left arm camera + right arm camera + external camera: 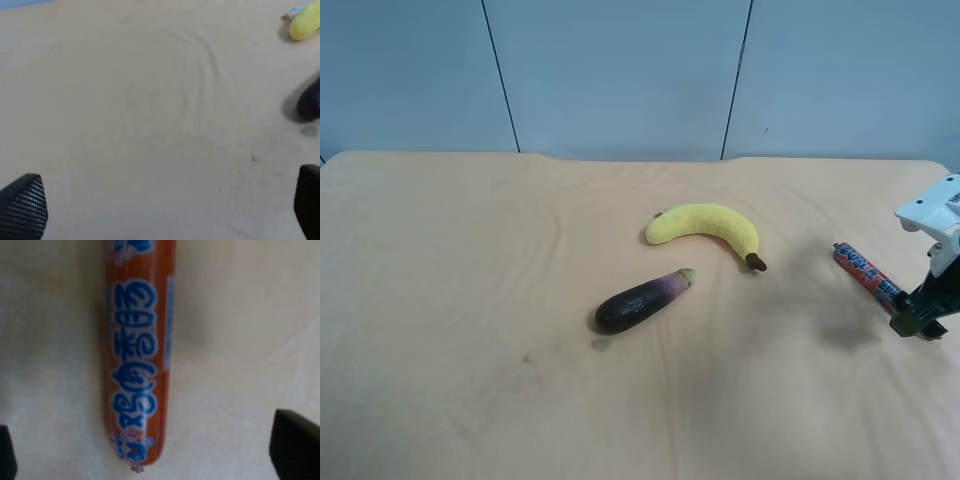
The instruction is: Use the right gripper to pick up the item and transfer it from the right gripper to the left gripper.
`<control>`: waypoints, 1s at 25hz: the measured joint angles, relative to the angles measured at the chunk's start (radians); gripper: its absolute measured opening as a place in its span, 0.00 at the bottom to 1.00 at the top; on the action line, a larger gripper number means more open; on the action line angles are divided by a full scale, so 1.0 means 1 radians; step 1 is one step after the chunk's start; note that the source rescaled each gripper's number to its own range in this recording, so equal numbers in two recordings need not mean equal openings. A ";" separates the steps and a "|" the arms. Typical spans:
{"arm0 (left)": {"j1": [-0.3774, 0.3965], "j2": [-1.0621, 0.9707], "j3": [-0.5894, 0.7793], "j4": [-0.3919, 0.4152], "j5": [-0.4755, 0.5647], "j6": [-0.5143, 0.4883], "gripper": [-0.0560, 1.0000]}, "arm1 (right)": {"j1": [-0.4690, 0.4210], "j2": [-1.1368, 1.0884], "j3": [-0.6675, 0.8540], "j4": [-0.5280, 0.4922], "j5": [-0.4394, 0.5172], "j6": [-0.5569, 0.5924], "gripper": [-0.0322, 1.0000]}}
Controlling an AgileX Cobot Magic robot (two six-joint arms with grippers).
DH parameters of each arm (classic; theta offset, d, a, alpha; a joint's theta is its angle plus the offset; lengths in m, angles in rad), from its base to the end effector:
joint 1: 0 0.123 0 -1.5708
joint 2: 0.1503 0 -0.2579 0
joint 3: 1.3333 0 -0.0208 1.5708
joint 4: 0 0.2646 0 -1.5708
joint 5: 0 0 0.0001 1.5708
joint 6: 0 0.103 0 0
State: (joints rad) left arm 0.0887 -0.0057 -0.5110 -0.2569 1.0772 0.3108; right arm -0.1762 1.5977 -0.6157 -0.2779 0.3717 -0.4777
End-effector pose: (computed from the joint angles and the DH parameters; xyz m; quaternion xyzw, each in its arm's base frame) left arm 0.0426 -0.0194 0.2829 0.1008 0.8402 -0.0227 0.5324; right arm 0.2533 -0.0556 0.0861 -0.2656 0.9498 -0.1138 0.1199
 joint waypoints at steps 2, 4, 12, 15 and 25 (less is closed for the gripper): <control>0.000 0.000 0.000 0.000 0.000 0.000 1.00 | 0.000 0.019 0.000 0.000 -0.014 0.000 1.00; 0.000 0.000 0.000 0.000 0.000 0.000 1.00 | 0.000 0.039 0.000 0.000 -0.019 0.000 1.00; 0.000 0.000 0.000 0.000 0.000 0.000 1.00 | -0.007 0.058 0.041 0.003 -0.116 0.000 1.00; 0.000 0.000 0.000 0.000 0.000 0.000 1.00 | -0.008 0.059 0.057 0.003 -0.137 0.000 1.00; 0.000 0.000 0.000 -0.001 0.000 0.000 1.00 | -0.008 0.068 0.057 0.004 -0.171 0.062 1.00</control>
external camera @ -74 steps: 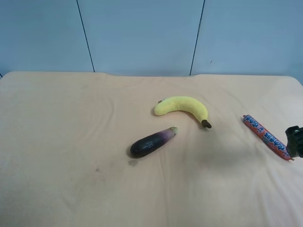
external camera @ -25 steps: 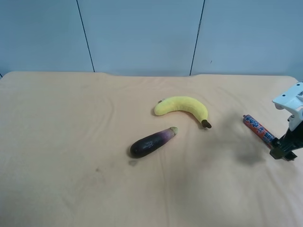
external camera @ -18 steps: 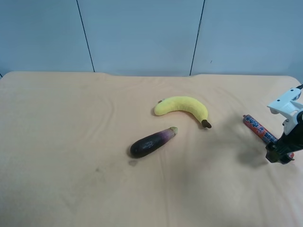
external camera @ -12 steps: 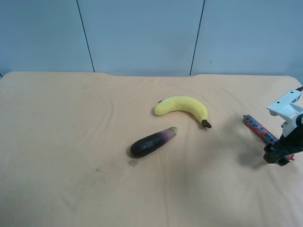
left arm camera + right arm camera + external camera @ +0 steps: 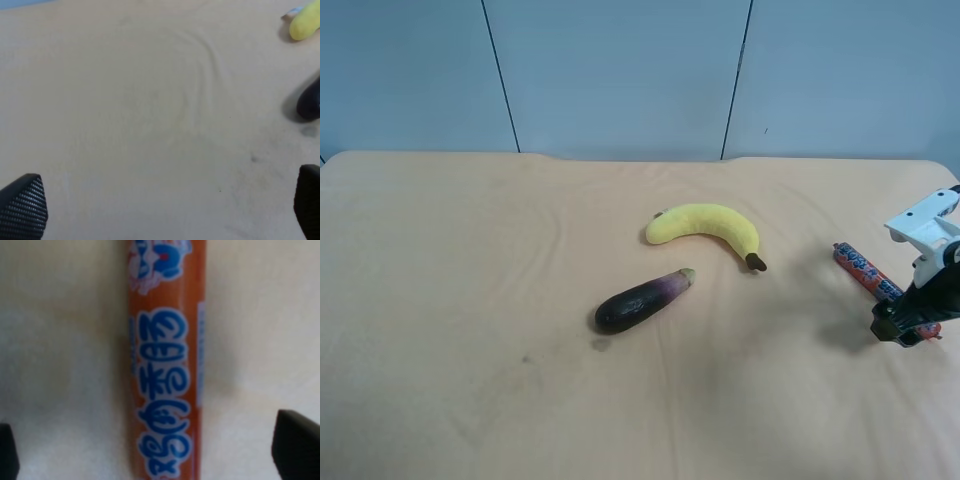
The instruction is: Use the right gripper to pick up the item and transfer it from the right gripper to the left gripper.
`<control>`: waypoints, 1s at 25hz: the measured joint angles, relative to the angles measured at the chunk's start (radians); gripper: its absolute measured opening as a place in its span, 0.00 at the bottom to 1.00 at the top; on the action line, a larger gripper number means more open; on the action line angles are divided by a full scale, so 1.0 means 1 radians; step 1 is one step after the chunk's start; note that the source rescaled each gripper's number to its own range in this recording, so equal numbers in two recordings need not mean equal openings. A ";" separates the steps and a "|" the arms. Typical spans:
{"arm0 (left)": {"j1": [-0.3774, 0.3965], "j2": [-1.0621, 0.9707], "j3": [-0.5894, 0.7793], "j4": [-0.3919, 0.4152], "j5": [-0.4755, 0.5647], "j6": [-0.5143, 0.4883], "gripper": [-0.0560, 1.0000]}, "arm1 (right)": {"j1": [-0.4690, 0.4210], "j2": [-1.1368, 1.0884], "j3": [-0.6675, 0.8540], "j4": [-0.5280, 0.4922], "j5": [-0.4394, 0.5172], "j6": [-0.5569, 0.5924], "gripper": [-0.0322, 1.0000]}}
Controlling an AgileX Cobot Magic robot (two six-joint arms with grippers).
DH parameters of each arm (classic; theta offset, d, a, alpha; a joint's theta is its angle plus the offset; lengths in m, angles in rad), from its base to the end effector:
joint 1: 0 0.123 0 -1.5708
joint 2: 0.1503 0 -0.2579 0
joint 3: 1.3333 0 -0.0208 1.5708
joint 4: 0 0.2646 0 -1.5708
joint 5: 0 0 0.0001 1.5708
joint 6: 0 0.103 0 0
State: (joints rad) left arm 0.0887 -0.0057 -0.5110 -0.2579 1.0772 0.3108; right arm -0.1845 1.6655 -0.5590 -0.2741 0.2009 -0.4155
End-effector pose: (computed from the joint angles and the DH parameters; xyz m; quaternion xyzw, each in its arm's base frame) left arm 0.0426 -0.0195 0.2830 0.1008 0.8401 -0.0232 0.5325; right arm 0.2495 -0.0523 0.0624 -0.2386 0.9543 -0.0990 0.1502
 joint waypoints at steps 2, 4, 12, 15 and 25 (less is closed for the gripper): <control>0.000 0.000 0.000 0.000 0.000 0.000 1.00 | 0.000 0.020 0.000 0.000 0.000 0.004 1.00; 0.000 0.000 0.000 0.000 0.000 0.000 1.00 | 0.000 0.034 -0.001 0.003 -0.002 0.010 1.00; 0.000 0.000 0.000 0.001 0.000 0.000 1.00 | -0.003 0.041 -0.001 0.003 -0.009 0.011 0.97; 0.000 0.000 0.000 0.001 0.000 0.000 1.00 | -0.003 0.043 -0.001 0.003 -0.018 0.011 0.85; 0.000 0.000 0.000 0.001 0.000 0.000 1.00 | -0.003 0.053 -0.001 0.003 -0.028 0.011 0.40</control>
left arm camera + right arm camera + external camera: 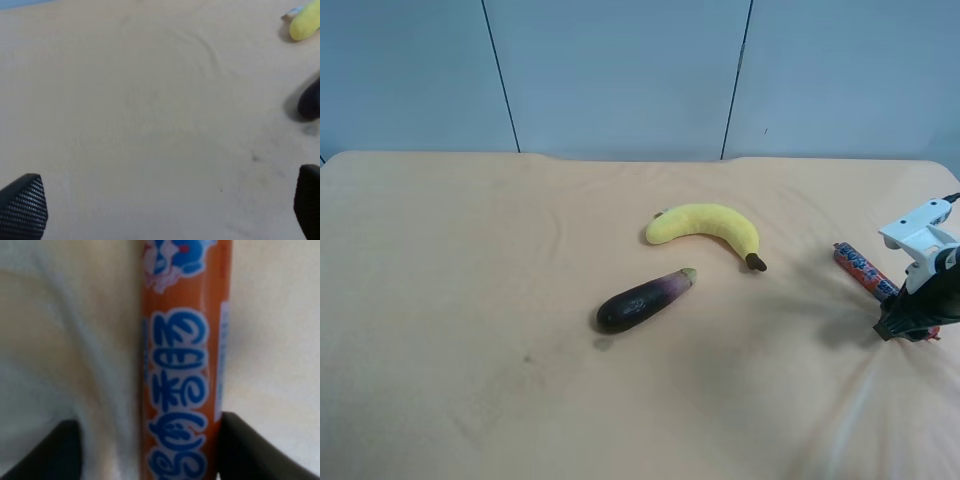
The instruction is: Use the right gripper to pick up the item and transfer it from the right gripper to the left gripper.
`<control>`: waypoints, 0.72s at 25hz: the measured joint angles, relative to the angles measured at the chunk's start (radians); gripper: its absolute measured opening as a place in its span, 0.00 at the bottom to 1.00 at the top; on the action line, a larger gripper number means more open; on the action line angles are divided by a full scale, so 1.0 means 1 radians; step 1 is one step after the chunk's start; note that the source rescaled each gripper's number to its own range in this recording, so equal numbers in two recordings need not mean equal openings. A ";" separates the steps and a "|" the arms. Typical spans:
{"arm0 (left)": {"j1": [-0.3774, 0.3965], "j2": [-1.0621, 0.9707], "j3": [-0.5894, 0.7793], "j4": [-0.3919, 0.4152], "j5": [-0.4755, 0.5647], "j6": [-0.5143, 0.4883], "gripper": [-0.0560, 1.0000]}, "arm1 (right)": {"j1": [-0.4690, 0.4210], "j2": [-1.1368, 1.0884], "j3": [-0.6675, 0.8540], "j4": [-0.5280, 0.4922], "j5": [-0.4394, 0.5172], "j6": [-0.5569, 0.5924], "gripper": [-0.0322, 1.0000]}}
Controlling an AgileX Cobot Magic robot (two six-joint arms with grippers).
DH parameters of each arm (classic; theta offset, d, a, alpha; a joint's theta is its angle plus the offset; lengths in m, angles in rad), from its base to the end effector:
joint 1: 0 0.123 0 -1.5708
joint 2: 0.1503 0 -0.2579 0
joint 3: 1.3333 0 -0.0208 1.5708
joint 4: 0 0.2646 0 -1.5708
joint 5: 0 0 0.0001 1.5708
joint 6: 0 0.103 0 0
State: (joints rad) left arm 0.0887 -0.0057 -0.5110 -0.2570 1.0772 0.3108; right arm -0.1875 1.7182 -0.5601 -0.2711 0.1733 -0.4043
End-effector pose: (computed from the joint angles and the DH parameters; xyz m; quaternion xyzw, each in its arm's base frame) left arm 0.0426 -0.0194 0.2830 0.1008 0.8401 -0.0228 0.5324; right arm 0.2489 -0.0521 0.0500 -0.2326 0.9581 -0.0897 0.1411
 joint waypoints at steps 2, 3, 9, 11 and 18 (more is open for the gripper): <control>0.000 0.000 0.000 0.000 0.000 0.000 1.00 | 0.000 0.000 0.000 0.000 0.000 0.000 0.39; 0.000 0.000 0.000 0.000 0.000 0.000 1.00 | 0.000 0.000 0.000 0.000 0.000 0.000 0.38; 0.000 0.000 0.000 0.000 0.000 0.000 1.00 | 0.000 0.000 0.000 0.000 0.000 0.000 0.38; 0.000 0.000 0.000 0.000 0.000 0.000 1.00 | 0.000 0.000 0.000 0.000 0.000 0.000 0.38; 0.000 0.000 0.000 0.000 0.000 0.000 1.00 | 0.000 0.001 0.000 0.000 0.003 0.000 0.24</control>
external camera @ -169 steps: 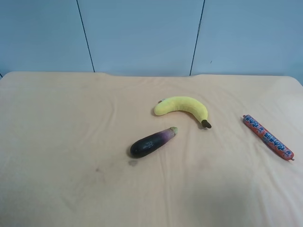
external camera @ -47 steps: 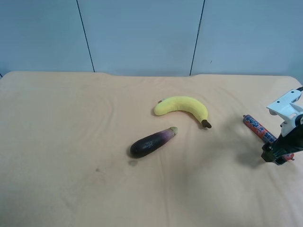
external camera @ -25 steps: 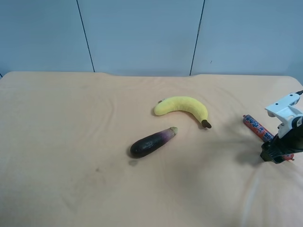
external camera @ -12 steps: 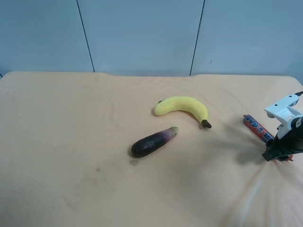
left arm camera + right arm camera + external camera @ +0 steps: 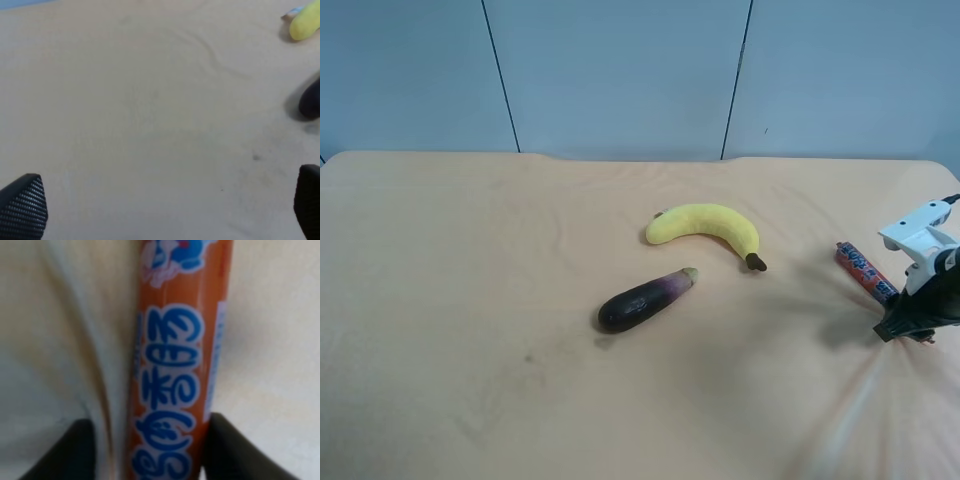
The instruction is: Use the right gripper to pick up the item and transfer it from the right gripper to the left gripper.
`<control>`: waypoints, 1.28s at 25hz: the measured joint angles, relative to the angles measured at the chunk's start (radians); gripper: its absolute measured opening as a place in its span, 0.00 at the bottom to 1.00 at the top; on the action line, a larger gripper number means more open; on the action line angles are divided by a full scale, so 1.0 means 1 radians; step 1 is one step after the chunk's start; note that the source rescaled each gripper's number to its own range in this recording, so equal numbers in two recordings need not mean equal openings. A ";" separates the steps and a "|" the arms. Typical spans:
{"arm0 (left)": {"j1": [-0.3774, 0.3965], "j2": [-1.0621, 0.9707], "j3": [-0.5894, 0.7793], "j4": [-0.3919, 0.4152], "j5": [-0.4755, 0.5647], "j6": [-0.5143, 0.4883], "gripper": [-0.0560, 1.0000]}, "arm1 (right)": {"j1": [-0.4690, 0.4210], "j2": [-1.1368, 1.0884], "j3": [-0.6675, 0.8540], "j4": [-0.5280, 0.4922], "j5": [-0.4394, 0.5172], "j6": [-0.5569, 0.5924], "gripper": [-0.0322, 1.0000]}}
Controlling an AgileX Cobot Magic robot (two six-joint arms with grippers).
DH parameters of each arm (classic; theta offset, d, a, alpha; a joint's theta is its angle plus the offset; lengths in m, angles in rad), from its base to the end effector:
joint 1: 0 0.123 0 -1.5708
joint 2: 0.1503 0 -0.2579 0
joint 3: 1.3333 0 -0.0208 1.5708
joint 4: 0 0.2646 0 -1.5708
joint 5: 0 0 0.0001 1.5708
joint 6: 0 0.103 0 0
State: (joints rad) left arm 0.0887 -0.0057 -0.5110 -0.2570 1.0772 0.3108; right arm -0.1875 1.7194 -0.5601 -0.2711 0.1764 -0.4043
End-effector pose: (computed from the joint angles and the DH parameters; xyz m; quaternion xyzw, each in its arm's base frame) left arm 0.0426 -0.0194 0.2830 0.1008 0.8401 -0.0228 0.5324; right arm 0.2485 -0.0521 0.0496 -0.2326 0.9585 -0.0892 0.1390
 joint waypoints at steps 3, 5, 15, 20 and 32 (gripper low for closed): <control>0.000 0.000 0.000 0.000 0.000 0.000 1.00 | 0.000 0.002 0.000 0.000 0.001 0.000 0.13; 0.000 0.000 0.000 0.000 0.000 0.000 1.00 | 0.000 0.002 0.000 0.000 -0.002 0.000 0.10; 0.000 0.000 0.000 0.000 0.000 0.000 1.00 | 0.036 0.002 0.000 0.009 -0.022 0.000 0.14; 0.000 0.000 0.000 0.000 0.000 0.000 1.00 | 0.039 0.002 0.000 0.016 -0.034 0.000 0.31; 0.000 0.000 0.000 0.000 0.000 0.000 1.00 | 0.039 0.002 0.000 0.018 -0.032 0.000 0.34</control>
State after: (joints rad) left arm 0.0887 -0.0057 -0.5110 -0.2570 1.0772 0.3108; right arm -0.1482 1.7212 -0.5601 -0.2531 0.1441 -0.4043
